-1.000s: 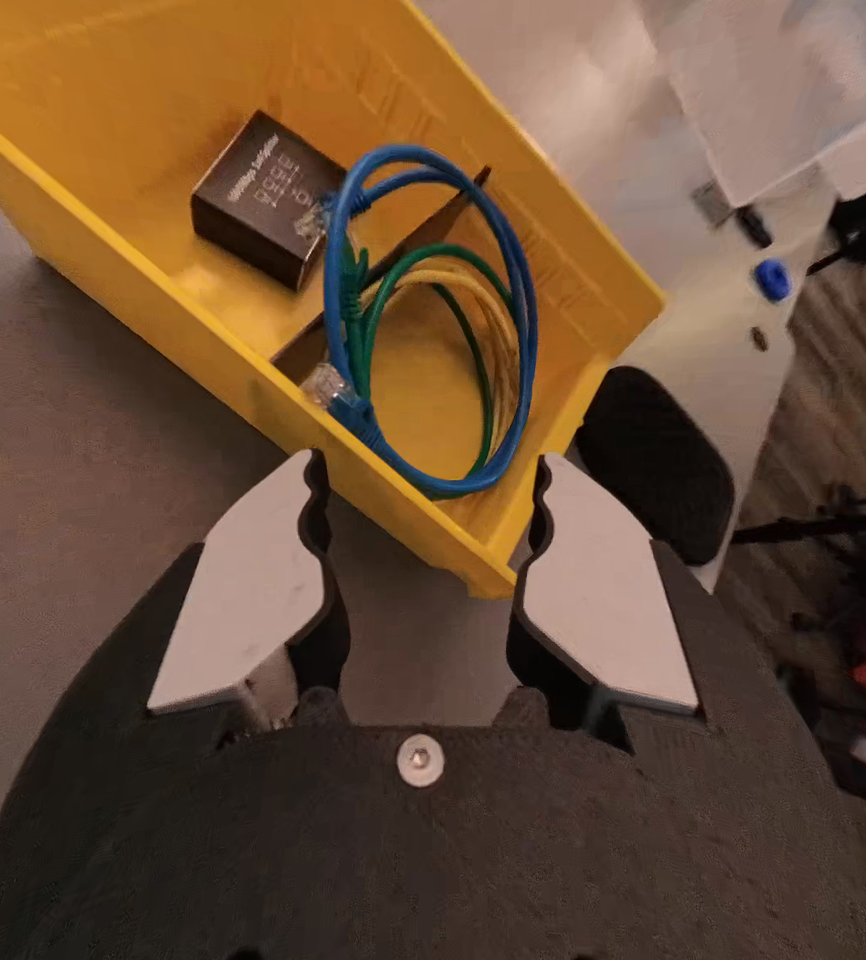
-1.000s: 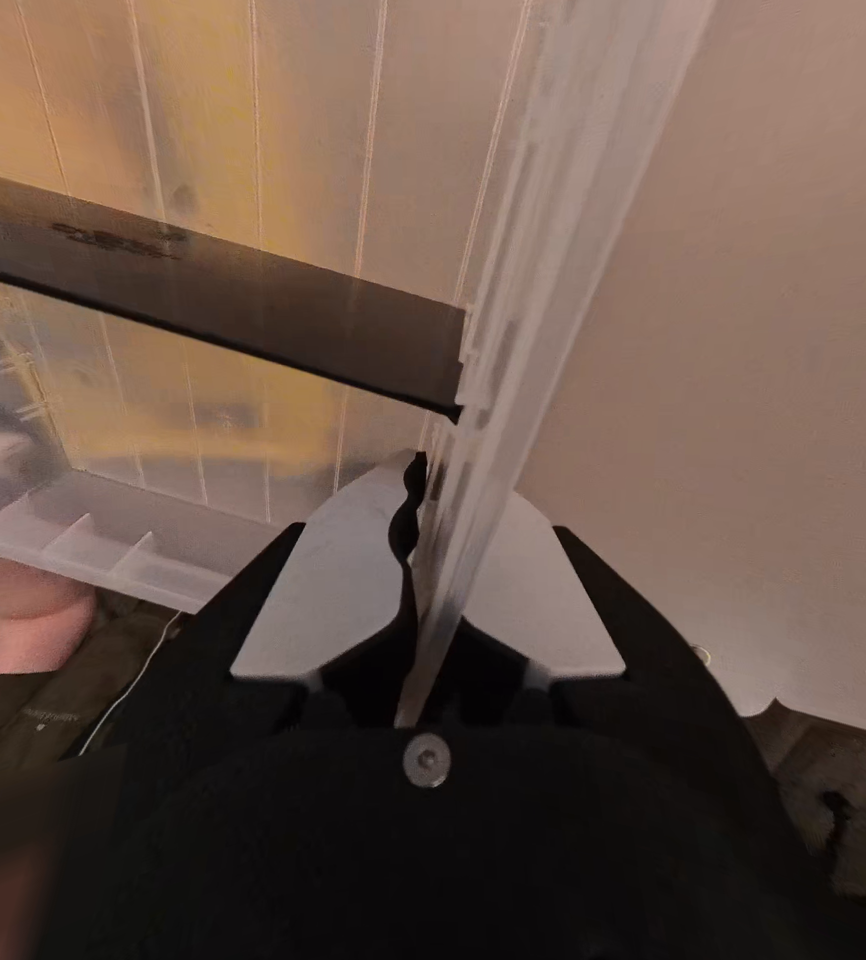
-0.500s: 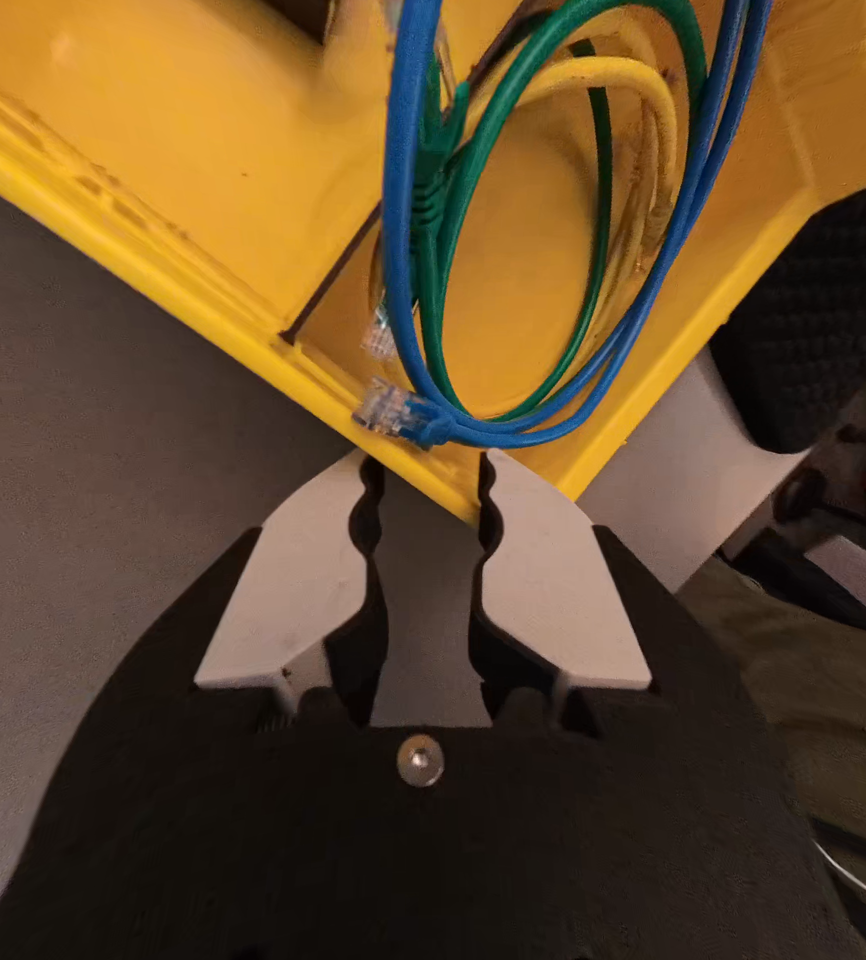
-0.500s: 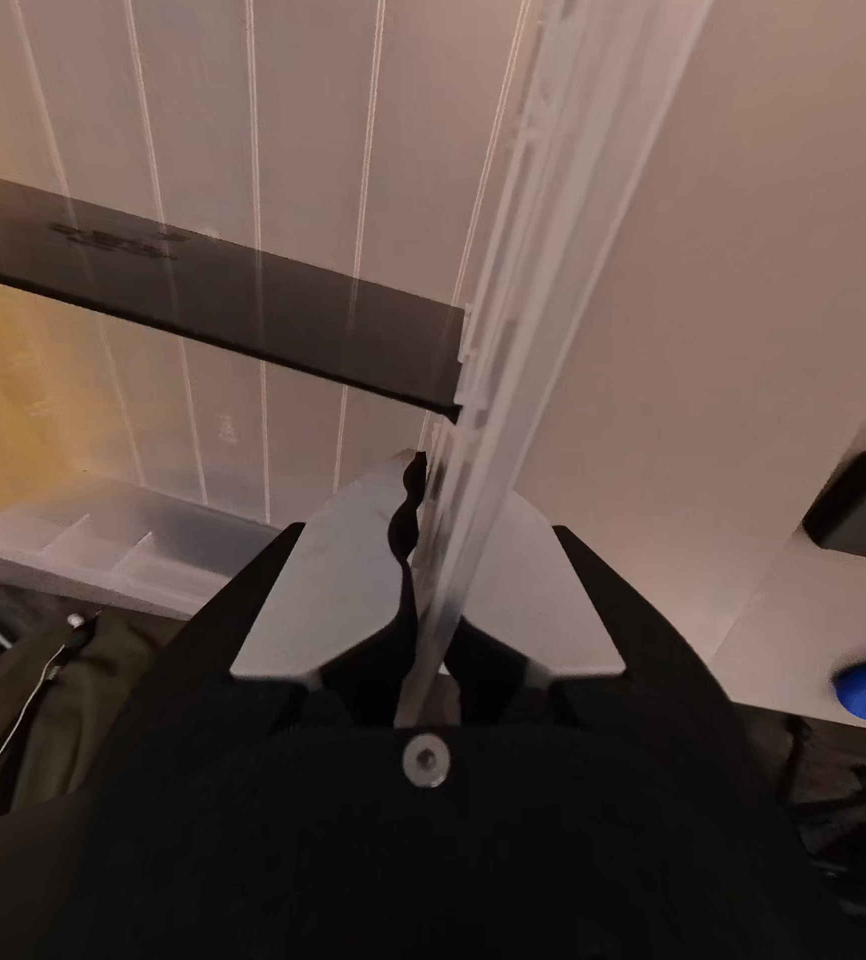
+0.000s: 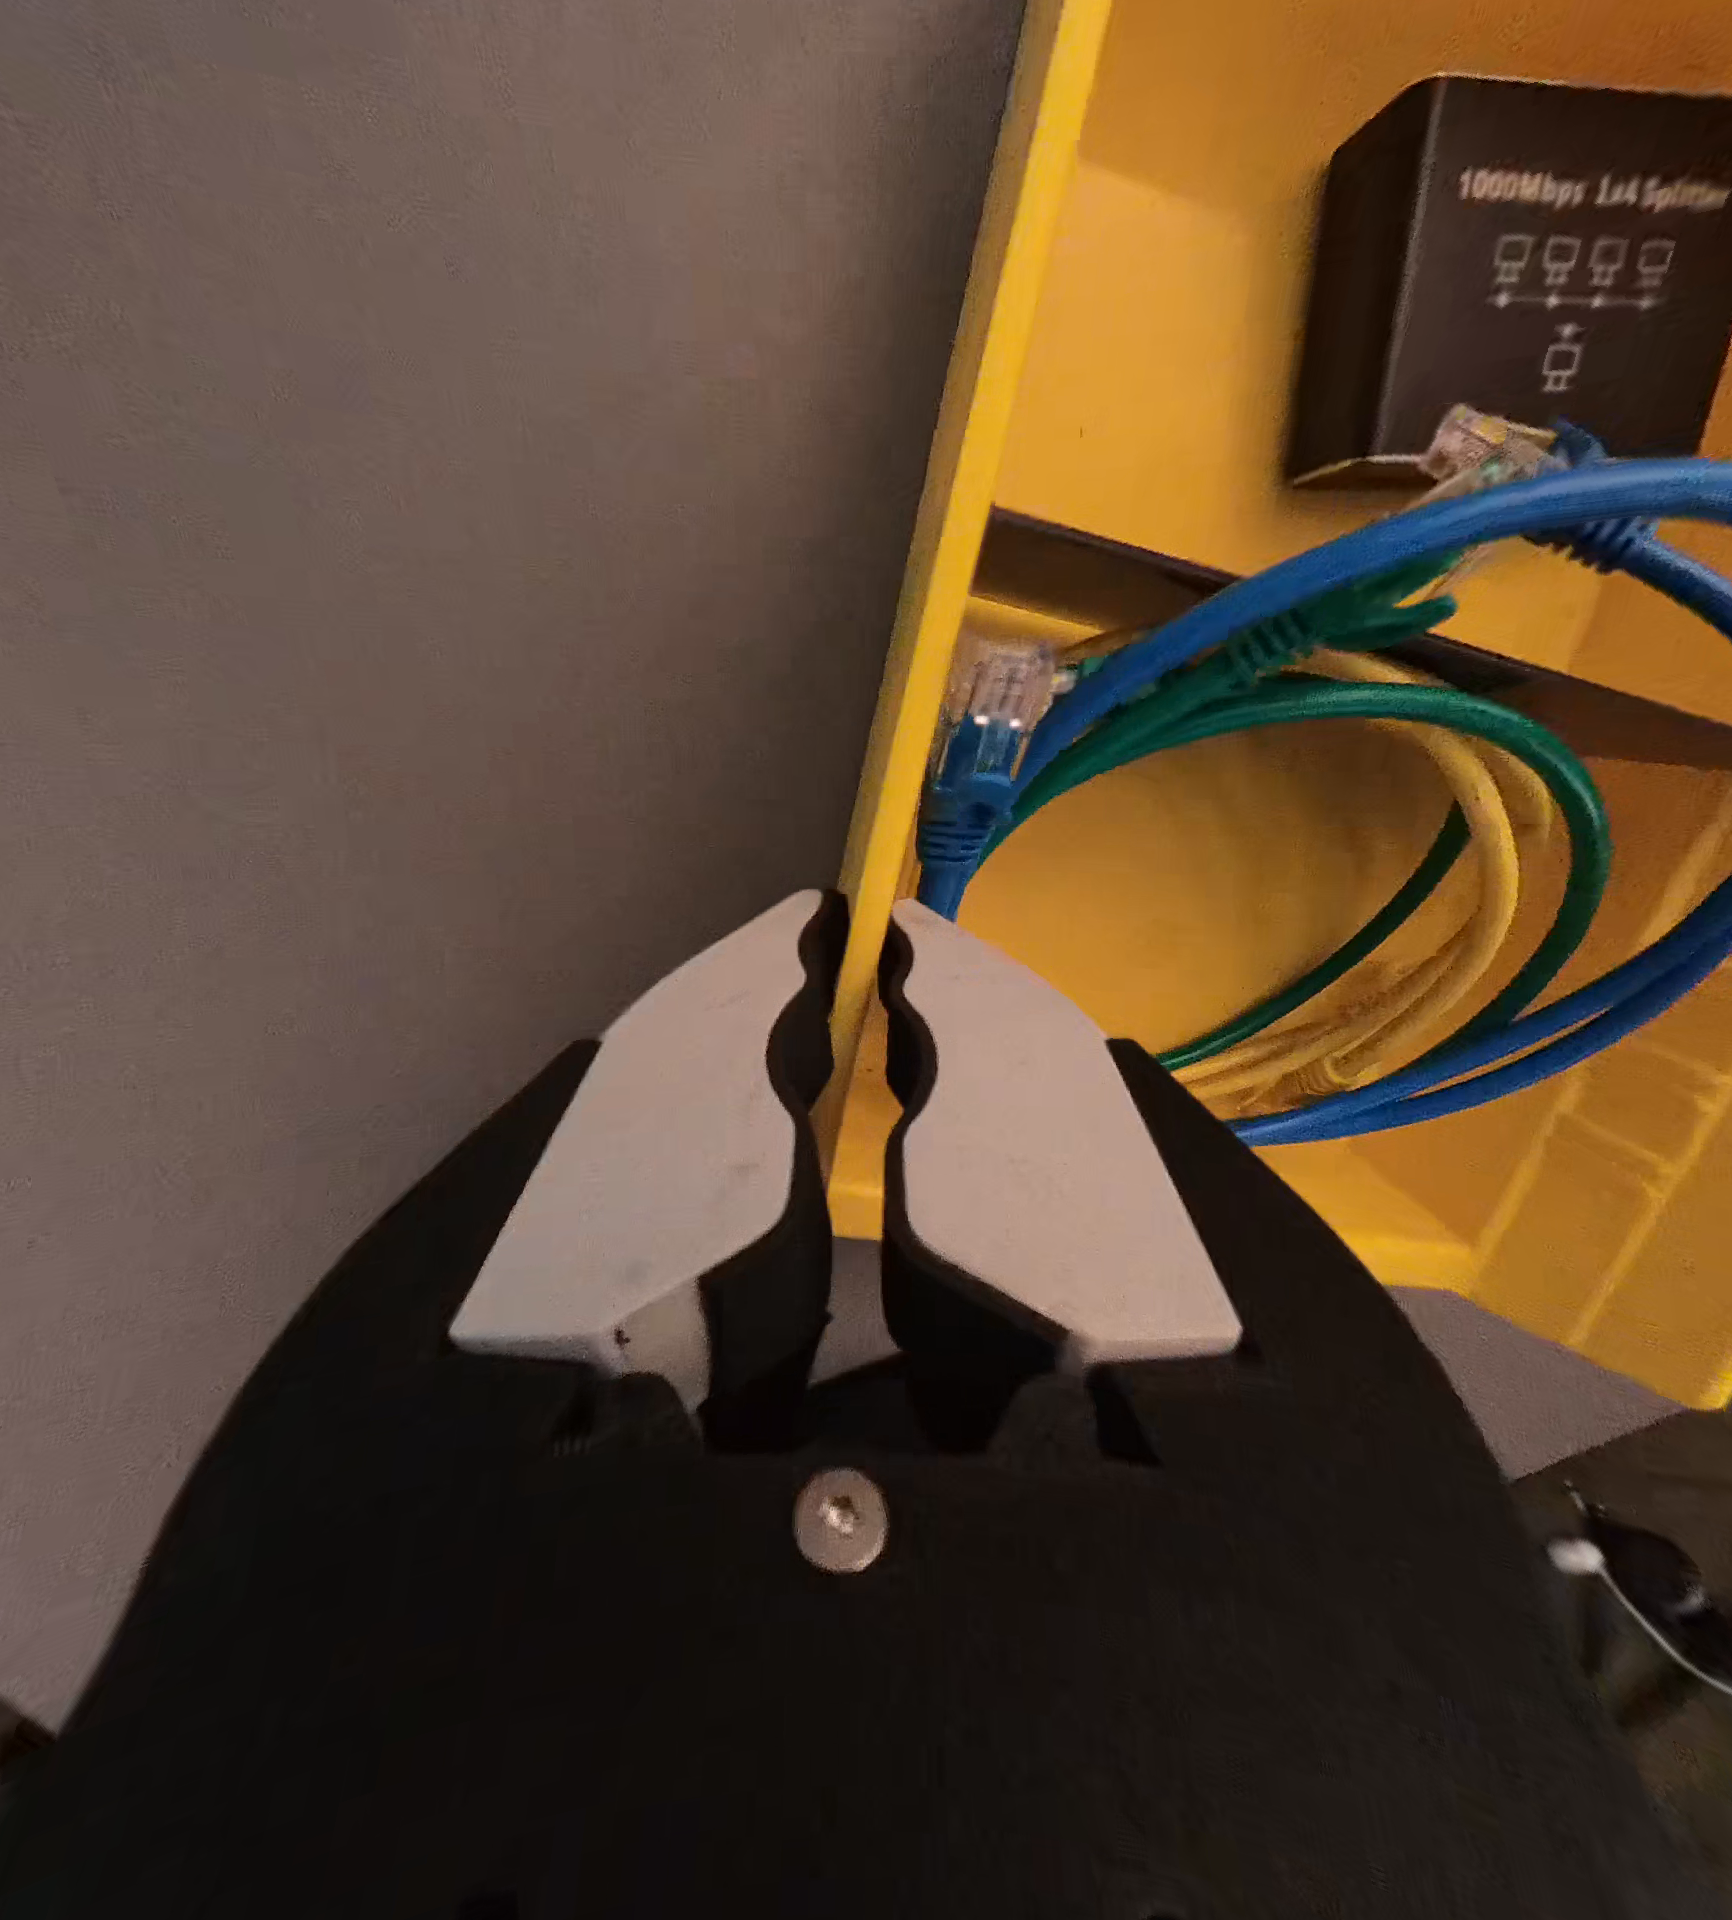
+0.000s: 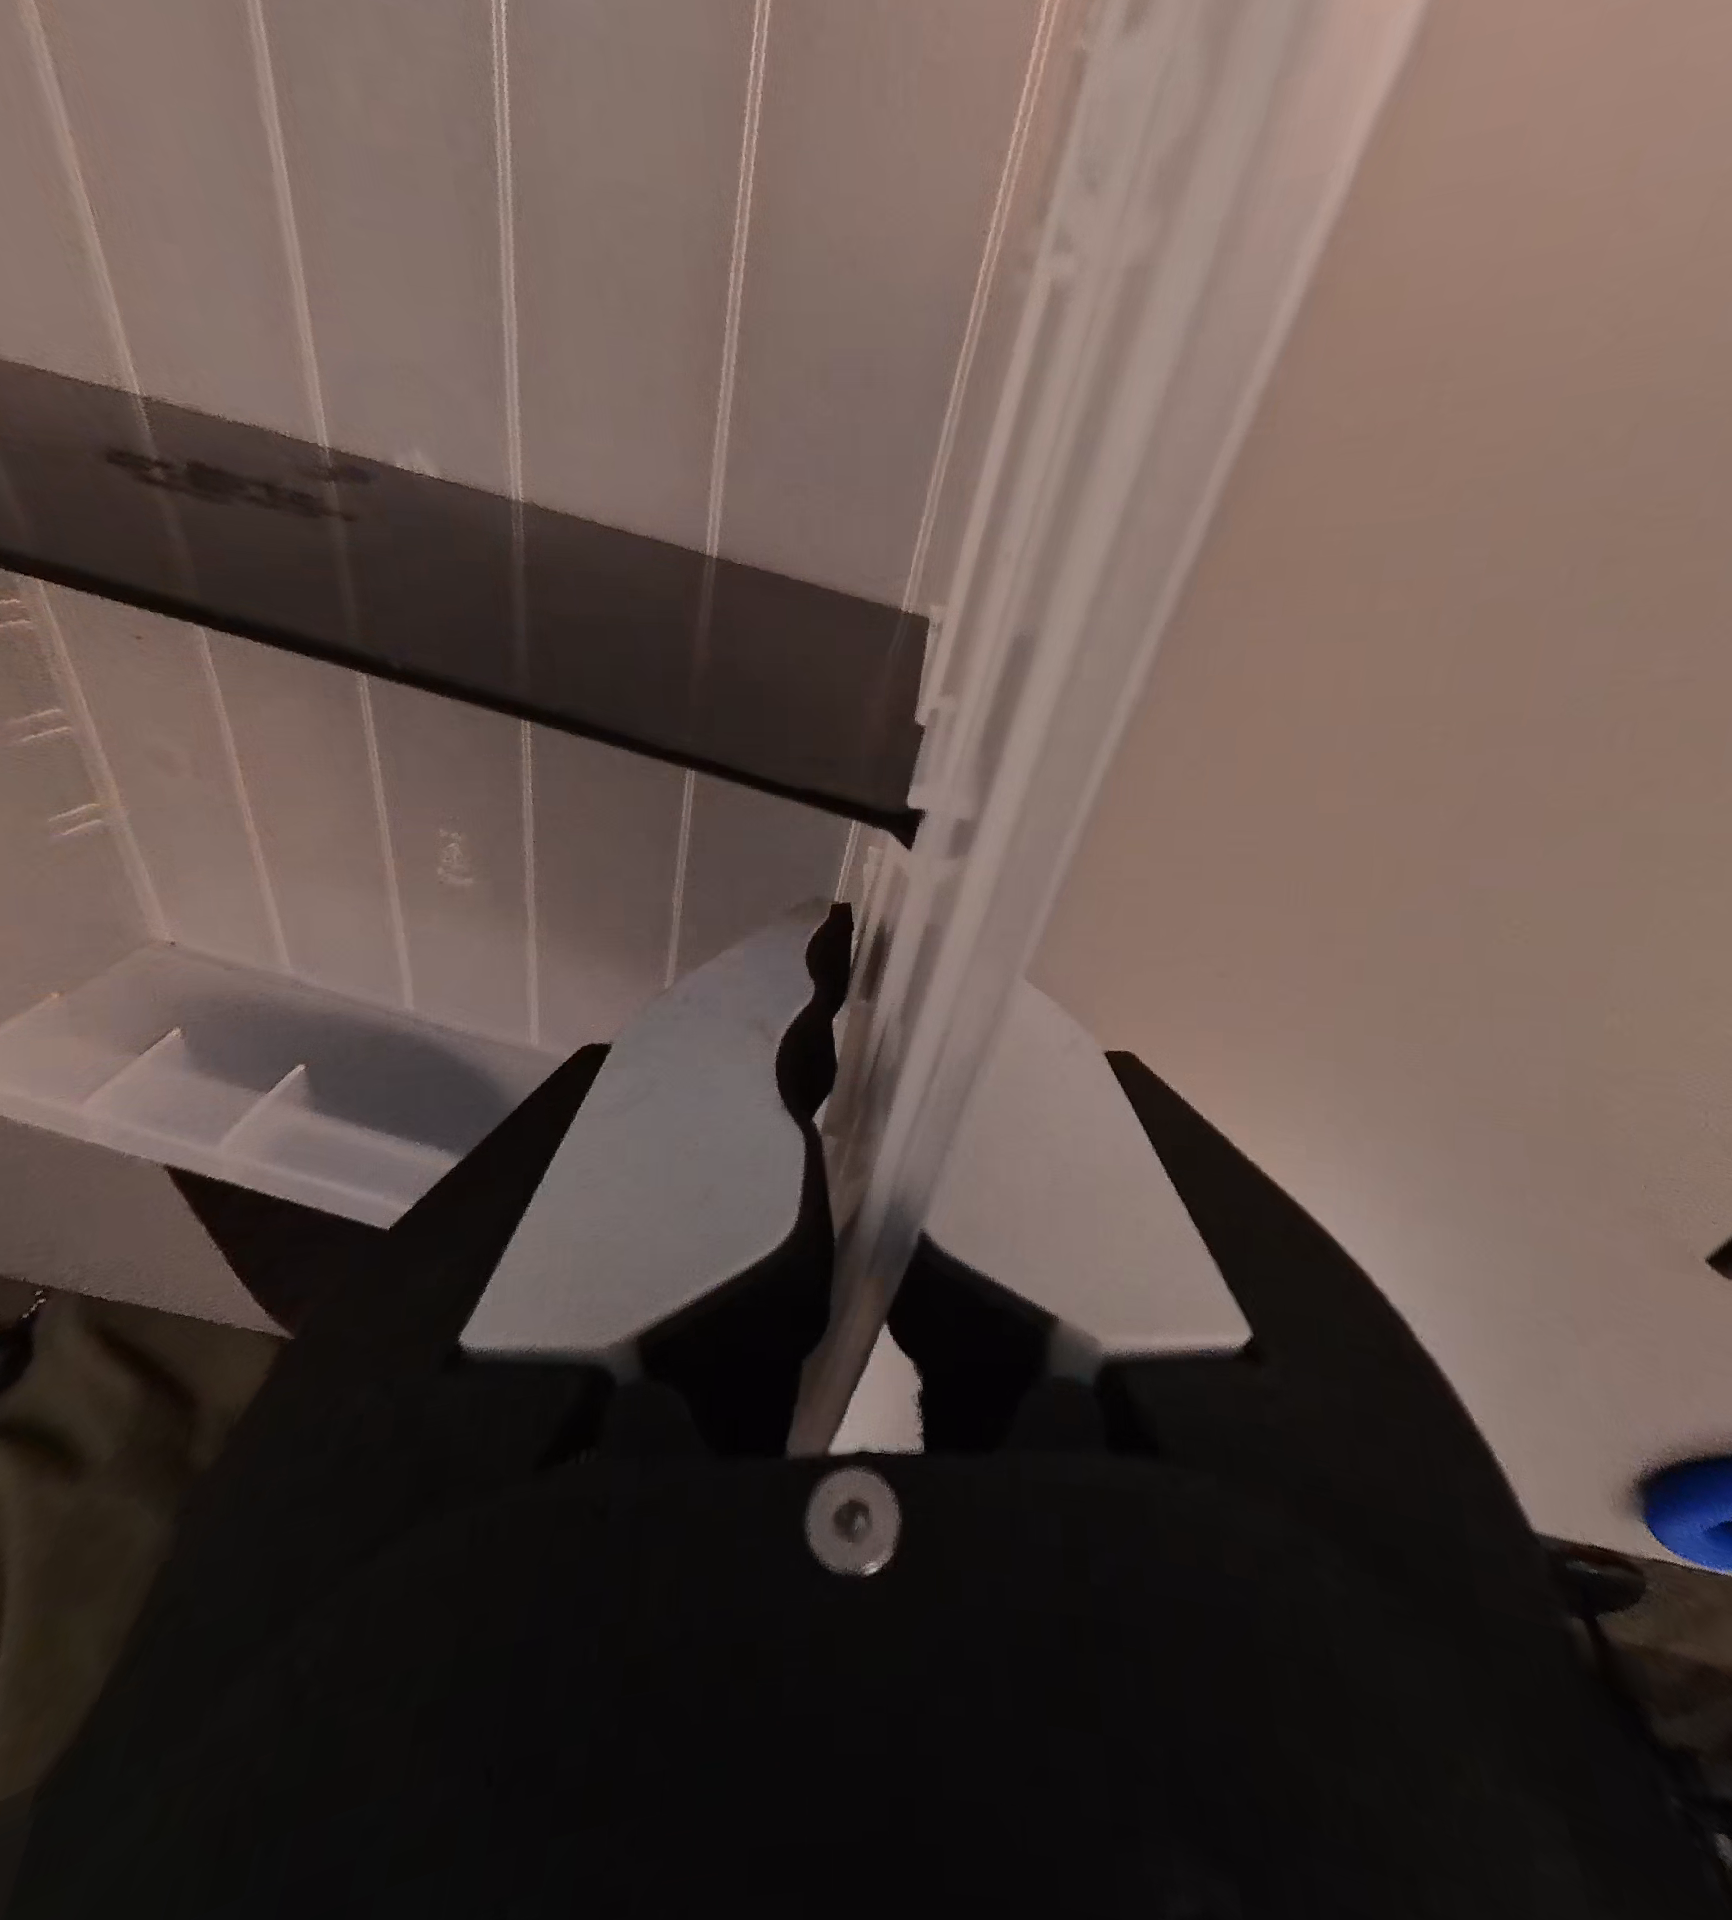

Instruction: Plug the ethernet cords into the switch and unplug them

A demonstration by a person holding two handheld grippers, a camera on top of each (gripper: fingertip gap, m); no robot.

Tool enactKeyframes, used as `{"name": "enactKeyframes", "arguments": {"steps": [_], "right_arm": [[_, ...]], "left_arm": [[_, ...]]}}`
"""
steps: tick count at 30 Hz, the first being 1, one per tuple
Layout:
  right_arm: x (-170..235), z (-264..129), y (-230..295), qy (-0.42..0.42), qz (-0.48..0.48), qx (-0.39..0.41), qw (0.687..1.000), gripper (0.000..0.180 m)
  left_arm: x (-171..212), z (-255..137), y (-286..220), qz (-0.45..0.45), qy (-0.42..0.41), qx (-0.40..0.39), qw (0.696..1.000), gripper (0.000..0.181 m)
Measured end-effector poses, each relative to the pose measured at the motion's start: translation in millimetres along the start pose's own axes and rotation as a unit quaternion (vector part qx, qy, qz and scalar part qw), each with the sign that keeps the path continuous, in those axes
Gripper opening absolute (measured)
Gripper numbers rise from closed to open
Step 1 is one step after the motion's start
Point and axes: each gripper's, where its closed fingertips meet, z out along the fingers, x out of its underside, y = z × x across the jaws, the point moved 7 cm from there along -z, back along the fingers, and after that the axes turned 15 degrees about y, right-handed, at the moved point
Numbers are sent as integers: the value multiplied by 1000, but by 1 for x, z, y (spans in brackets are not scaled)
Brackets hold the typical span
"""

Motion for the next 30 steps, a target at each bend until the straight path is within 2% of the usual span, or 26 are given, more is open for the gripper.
{"name": "enactKeyframes", "arguments": {"steps": [4,9,15,30], "right_arm": [[-9,4,13,-1,-14,7,1000,3],[-13,0,6,-19,0,17,1000,3],[-10,4,-5,-23,17,0,1000,4],[-4,6,-1,-28,13,8,999,3]], "left_arm": [[42,-7,60,-91,-21,-3,996,5],[77,-11,94,-129,-29,-2,991,5],[92,-11,106,-146,-57,42,987,4],[110,-14,116,-158,-72,43,984,4]]}}
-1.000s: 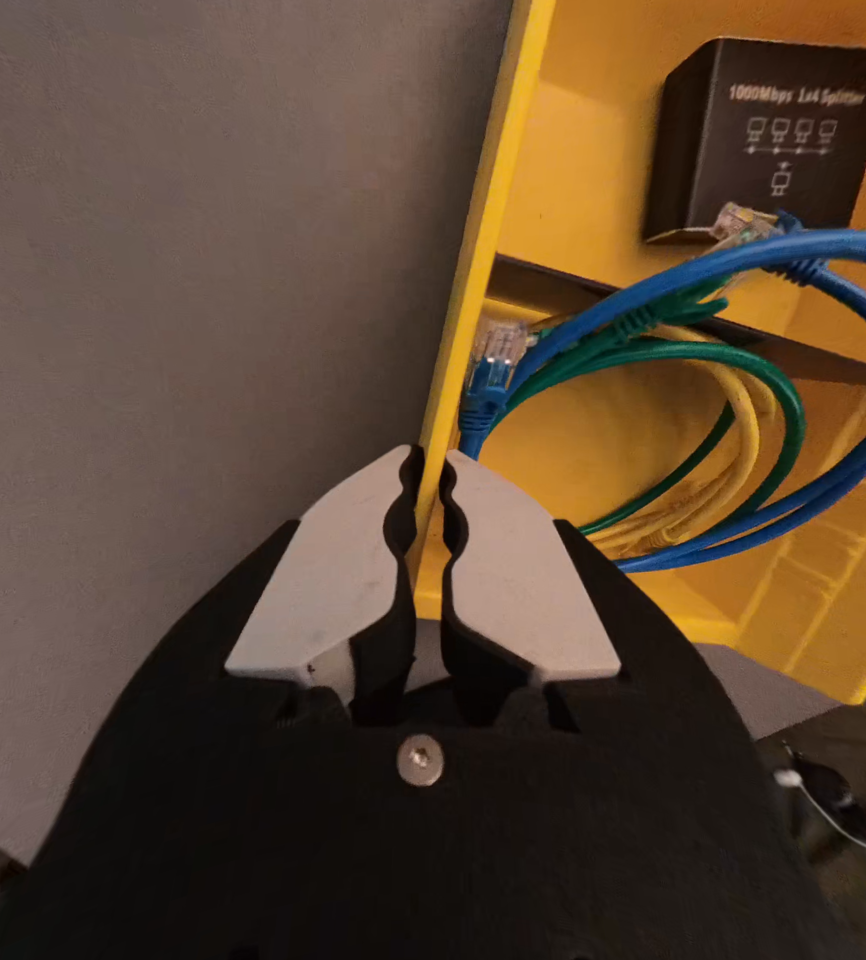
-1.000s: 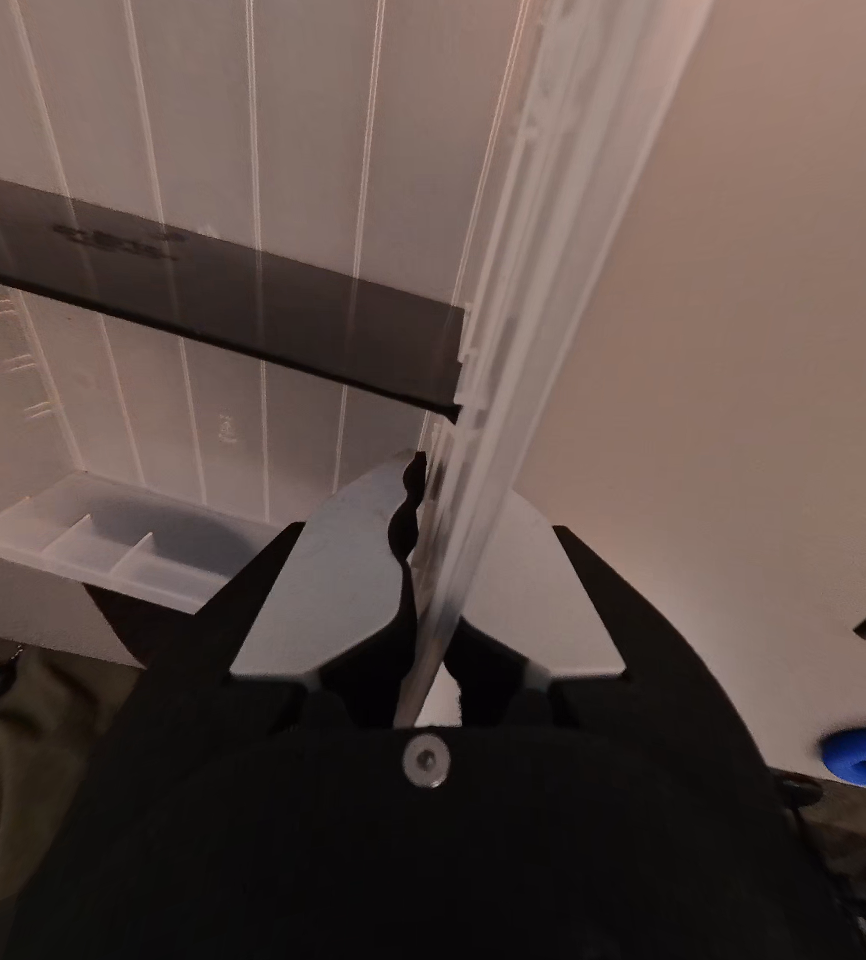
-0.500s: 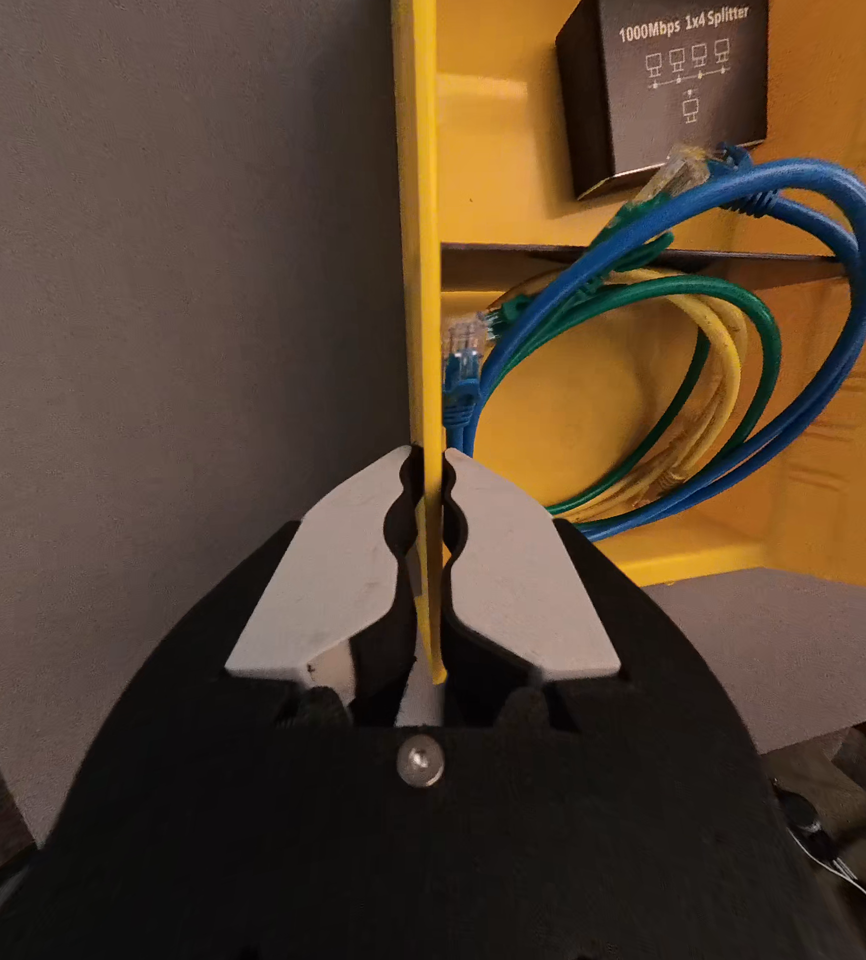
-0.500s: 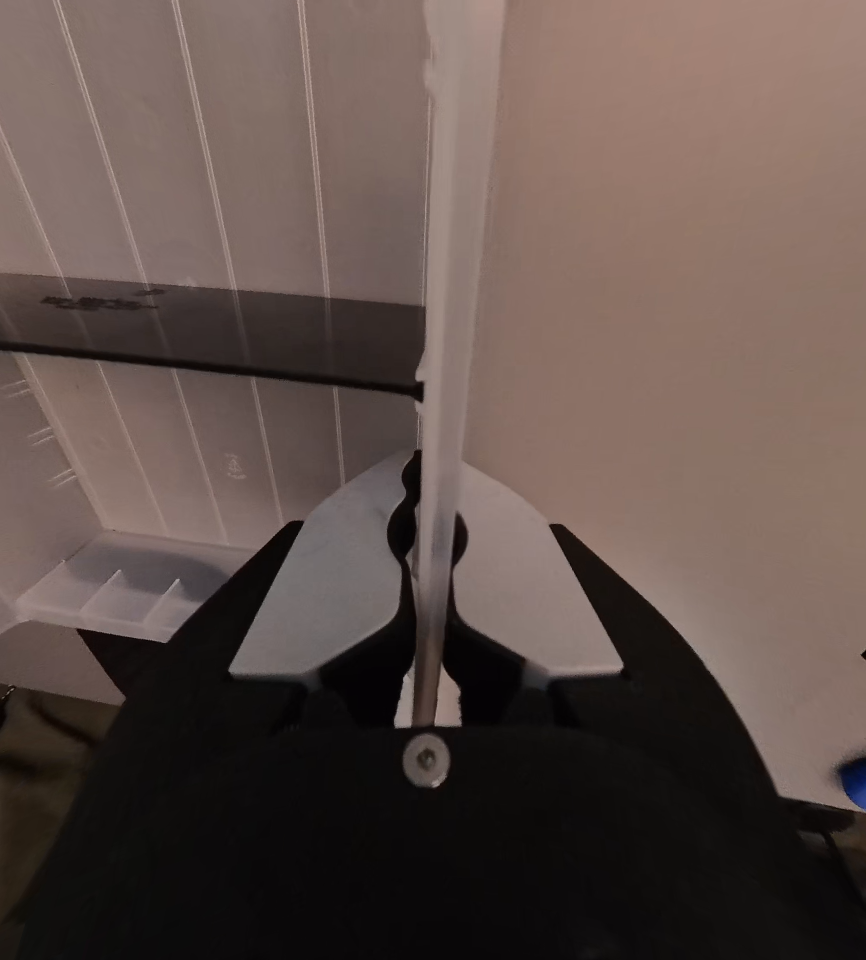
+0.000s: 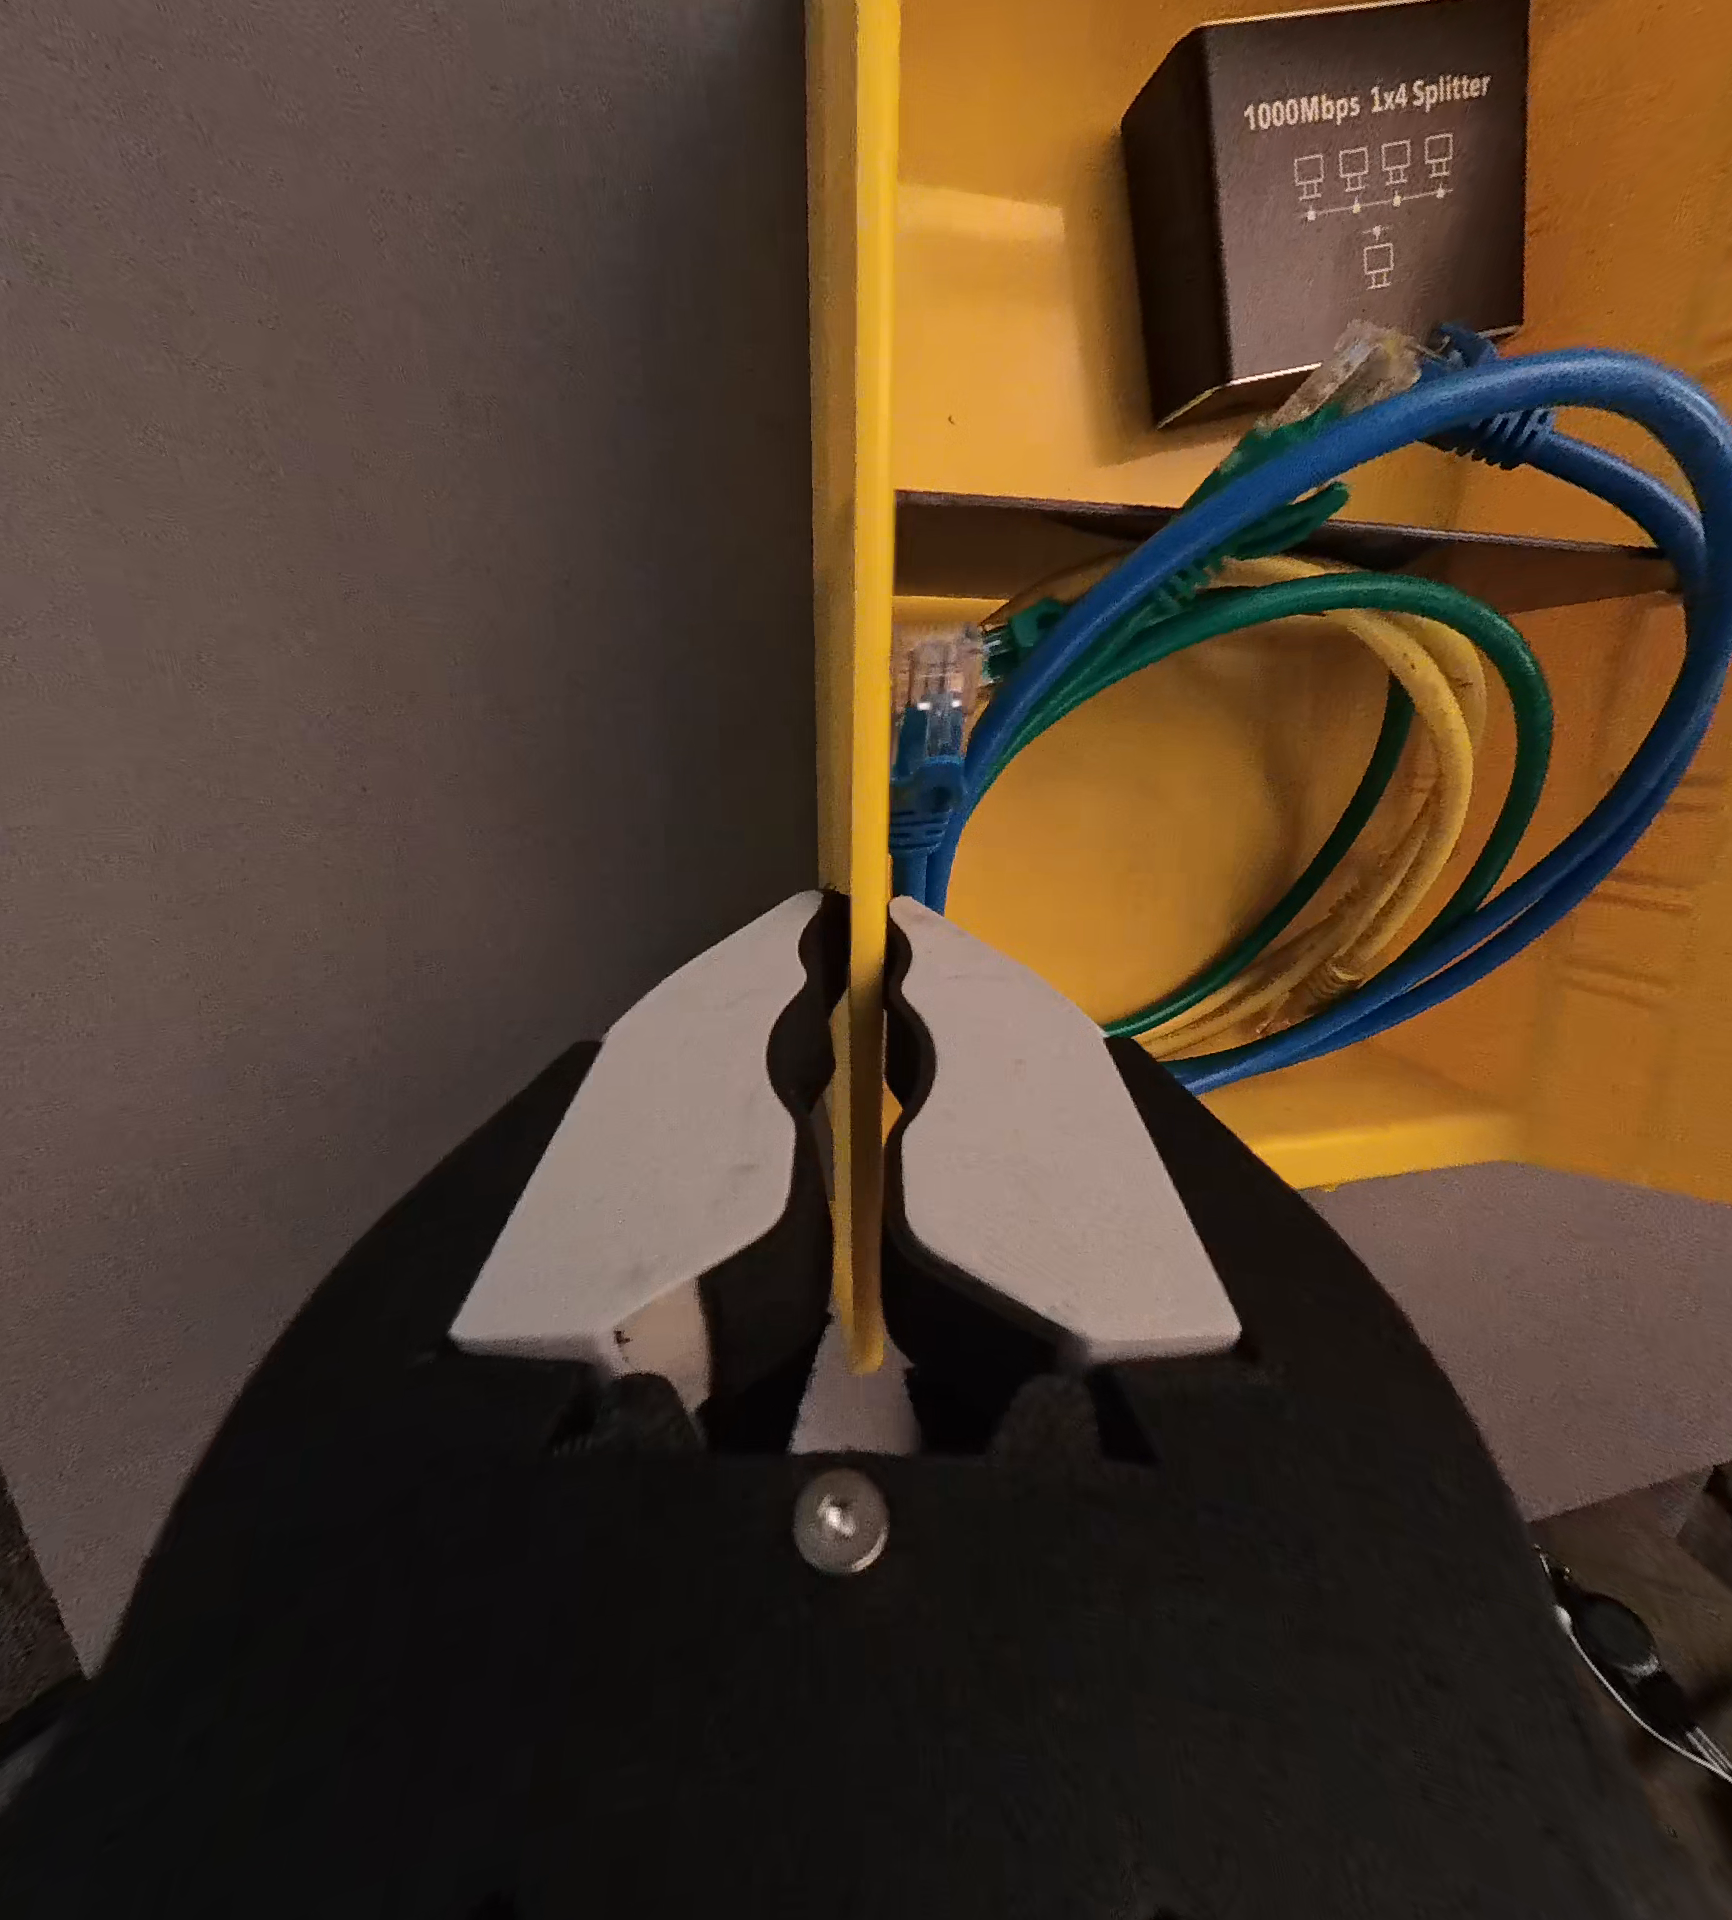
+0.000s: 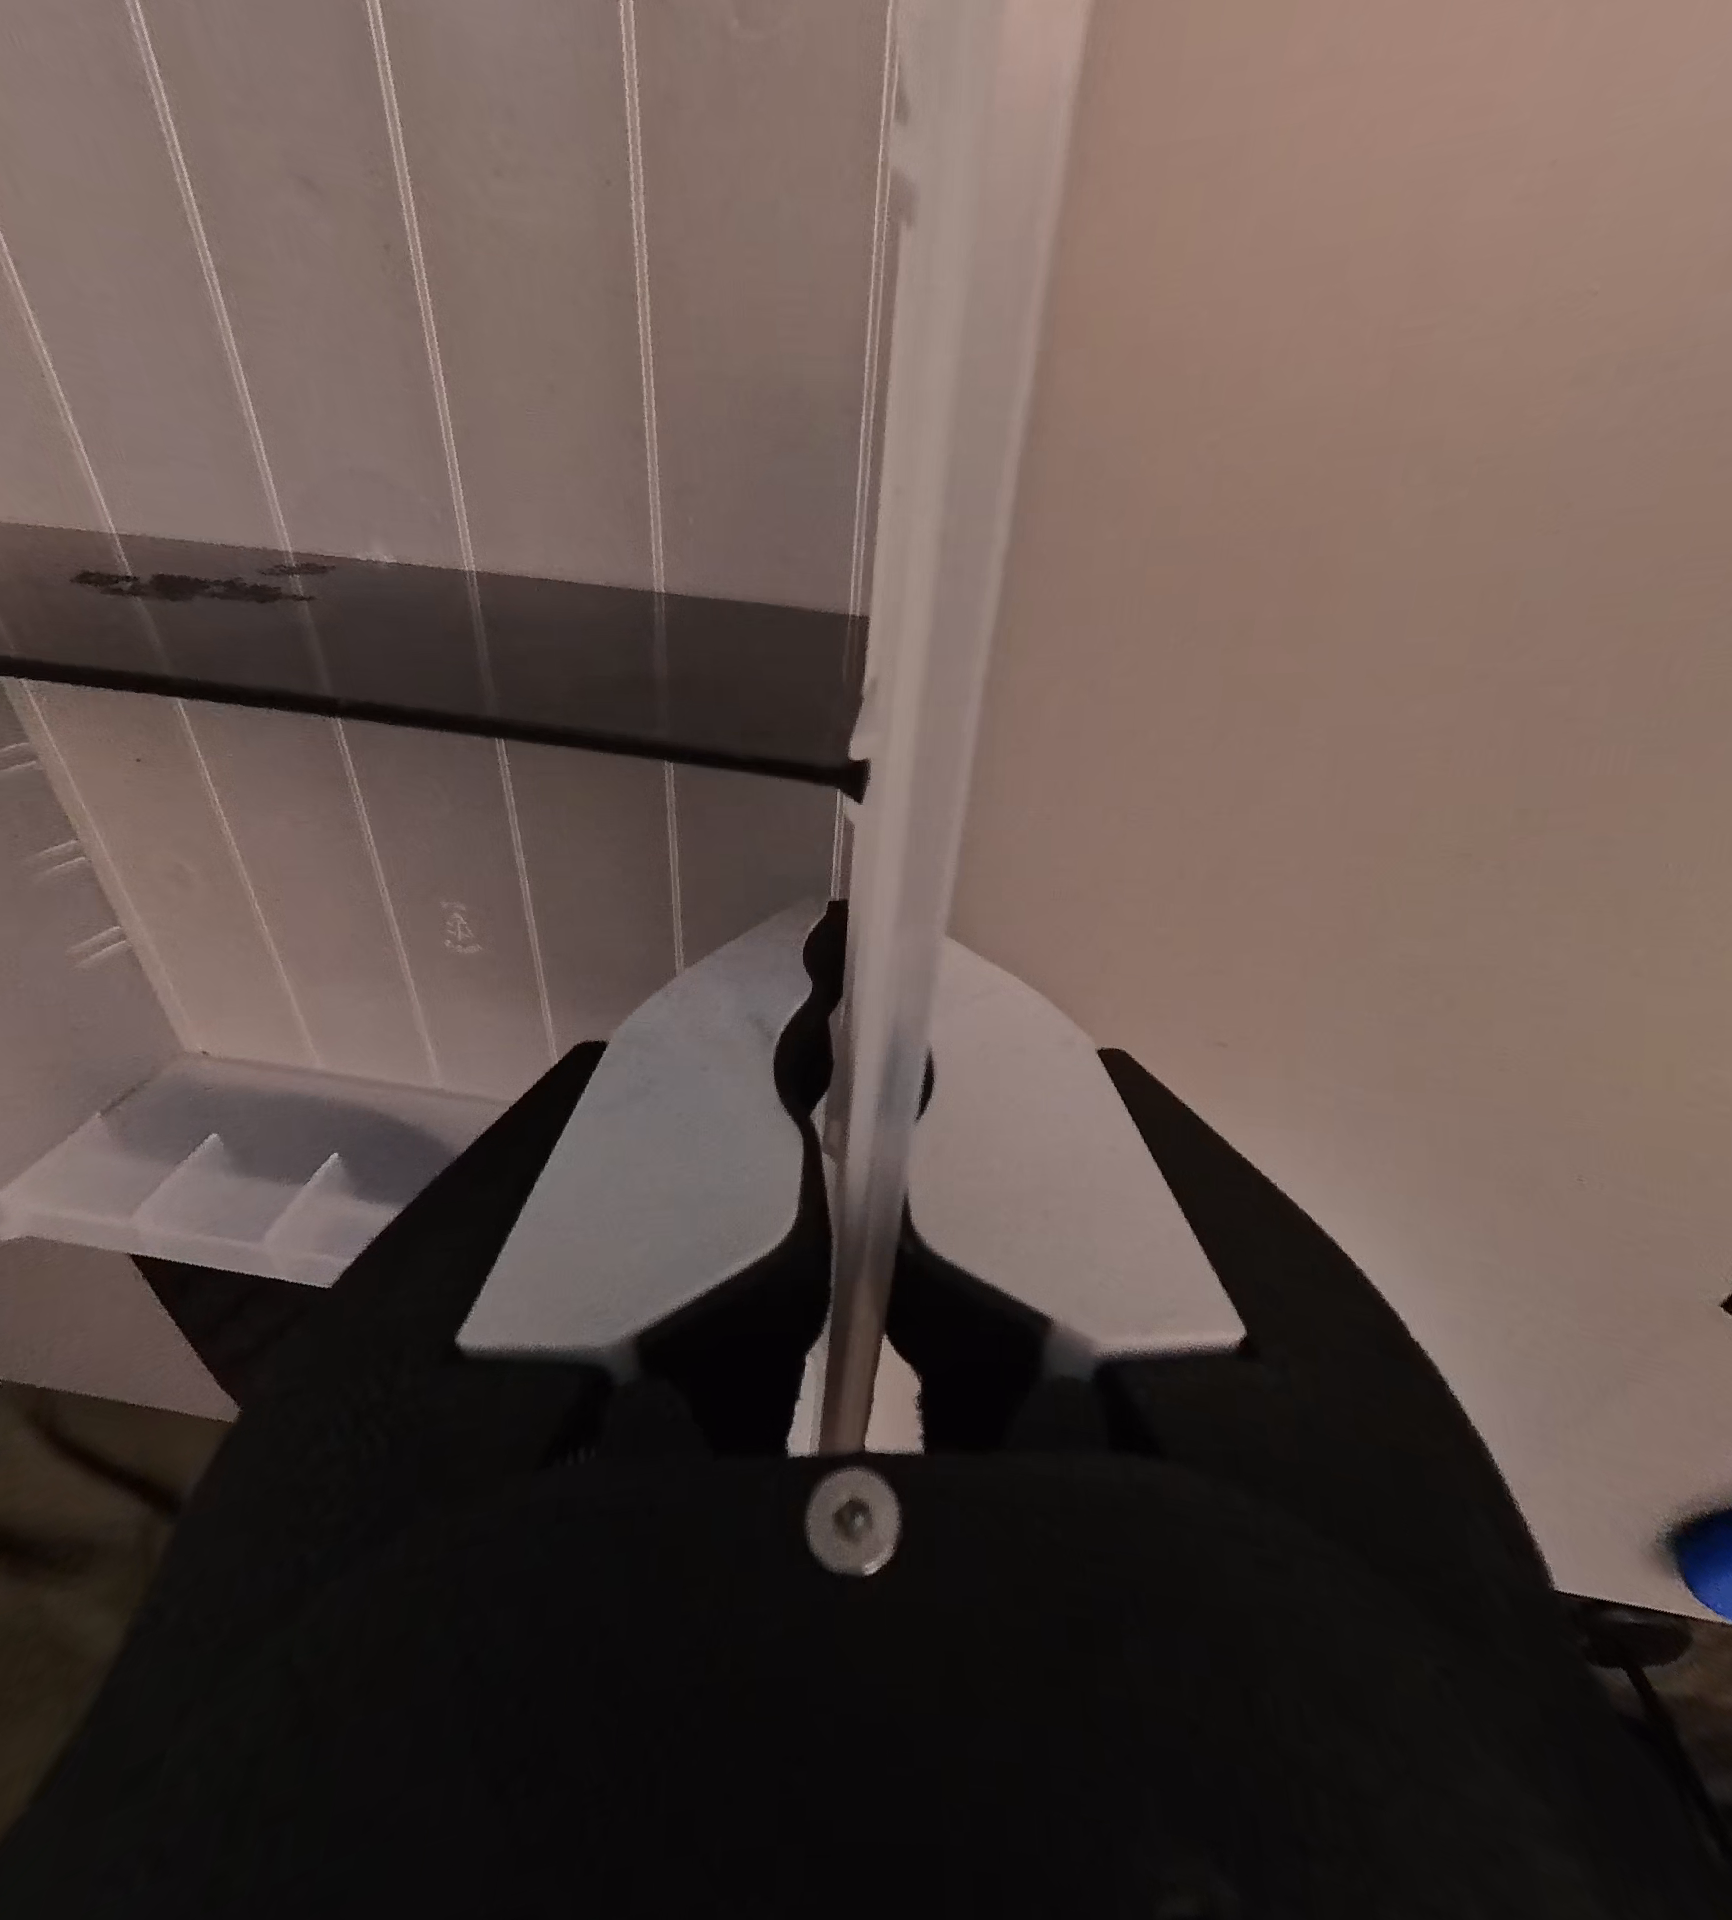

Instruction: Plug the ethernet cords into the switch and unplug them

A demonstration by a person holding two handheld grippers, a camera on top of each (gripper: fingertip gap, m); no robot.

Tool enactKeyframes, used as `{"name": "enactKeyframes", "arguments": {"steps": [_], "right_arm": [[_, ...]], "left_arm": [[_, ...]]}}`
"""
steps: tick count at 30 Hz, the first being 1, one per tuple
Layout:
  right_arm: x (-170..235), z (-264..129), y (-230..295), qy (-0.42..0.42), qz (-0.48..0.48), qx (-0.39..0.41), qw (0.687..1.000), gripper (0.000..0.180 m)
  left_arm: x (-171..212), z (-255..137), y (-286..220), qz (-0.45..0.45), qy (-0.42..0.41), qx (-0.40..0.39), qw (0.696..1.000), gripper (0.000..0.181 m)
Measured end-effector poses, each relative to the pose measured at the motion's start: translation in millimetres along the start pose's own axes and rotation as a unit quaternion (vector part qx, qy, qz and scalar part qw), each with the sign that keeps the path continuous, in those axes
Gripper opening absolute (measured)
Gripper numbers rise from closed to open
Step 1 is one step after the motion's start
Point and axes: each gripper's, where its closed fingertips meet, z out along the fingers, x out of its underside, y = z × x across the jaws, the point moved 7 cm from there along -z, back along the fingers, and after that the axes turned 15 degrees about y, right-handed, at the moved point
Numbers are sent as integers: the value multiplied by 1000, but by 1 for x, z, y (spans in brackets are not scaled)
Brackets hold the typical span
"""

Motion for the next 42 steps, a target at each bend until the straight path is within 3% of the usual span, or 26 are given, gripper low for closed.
{"name": "enactKeyframes", "arguments": {"steps": [15,20,22,26,30,35,39,42], "right_arm": [[3,-1,0,-3,-55,3,998,8],[7,-21,0,-58,-113,40,991,10],[12,-37,3,-97,-151,73,981,21],[32,-74,13,-199,-244,196,929,14],[59,-114,51,-300,-303,166,889,11],[87,-159,122,-419,-381,121,815,12],[106,-184,184,-500,-439,80,742,12],[110,-192,219,-542,-465,83,695,12]], "left_arm": [[6,-5,-1,25,-10,-21,999,5],[9,-30,1,41,-78,-57,994,26],[11,-48,-5,58,-125,-67,988,30],[20,-82,-37,124,-238,-57,962,31],[32,-93,-78,197,-292,-22,936,40],[33,-81,-105,269,-273,27,923,50],[25,-66,-98,297,-211,-47,930,55],[18,-57,-97,341,-180,-95,918,60]]}}
